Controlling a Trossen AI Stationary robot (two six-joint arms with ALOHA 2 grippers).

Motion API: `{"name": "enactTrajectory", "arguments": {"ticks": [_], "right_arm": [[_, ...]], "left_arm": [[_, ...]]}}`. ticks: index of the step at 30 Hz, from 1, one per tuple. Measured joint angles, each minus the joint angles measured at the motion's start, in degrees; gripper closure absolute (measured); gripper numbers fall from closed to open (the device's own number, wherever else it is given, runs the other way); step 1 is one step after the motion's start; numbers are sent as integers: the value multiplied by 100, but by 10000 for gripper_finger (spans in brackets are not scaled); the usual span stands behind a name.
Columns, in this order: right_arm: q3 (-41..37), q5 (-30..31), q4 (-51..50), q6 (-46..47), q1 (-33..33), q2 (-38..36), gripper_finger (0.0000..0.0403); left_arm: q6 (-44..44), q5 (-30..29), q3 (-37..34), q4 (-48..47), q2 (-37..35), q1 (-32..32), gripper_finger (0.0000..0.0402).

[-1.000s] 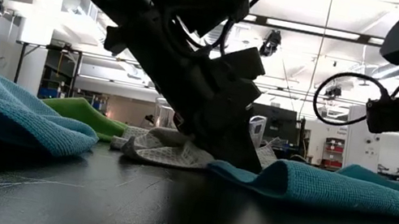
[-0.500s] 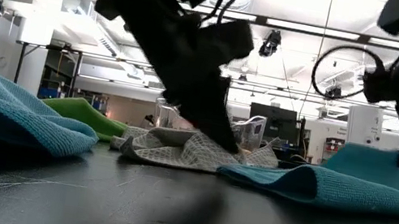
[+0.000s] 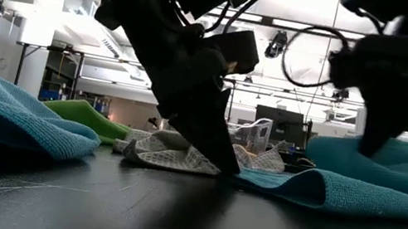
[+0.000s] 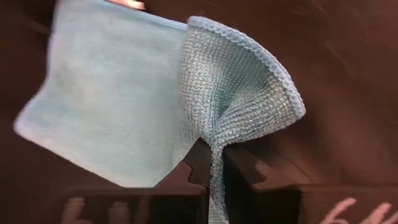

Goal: Fold microfiber towels
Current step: Fold the right blue microfiber cloth

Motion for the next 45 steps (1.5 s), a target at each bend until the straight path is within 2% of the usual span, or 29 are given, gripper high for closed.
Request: {"name": "enactTrajectory", "arguments": {"ticks": [8, 16, 20, 25, 32, 37, 45], "right_arm": [[792, -35, 42, -499, 0, 873, 390], [1172, -33, 123, -702, 2, 1395, 385], [1226, -31, 187, -733, 2, 1514, 352], [1369, -29, 218, -770, 68, 1566, 290], [1518, -32, 691, -785, 311, 1551, 220], [1557, -33, 1011, -791, 457, 1566, 198], [1546, -5, 1935, -976, 520, 1566, 195]], "left_arm": [[-10, -2, -162, 163, 0, 0, 214], [-150, -7, -383, 547, -7, -16, 214], [-151, -7, -384, 542, -9, -20, 214], [-149, -7, -384, 536, -9, -20, 214], [-150, -4, -391, 580, -9, -20, 214], [-149, -3, -393, 604, -7, -20, 214], [-149, 0, -393, 622, -7, -20, 214]]}}
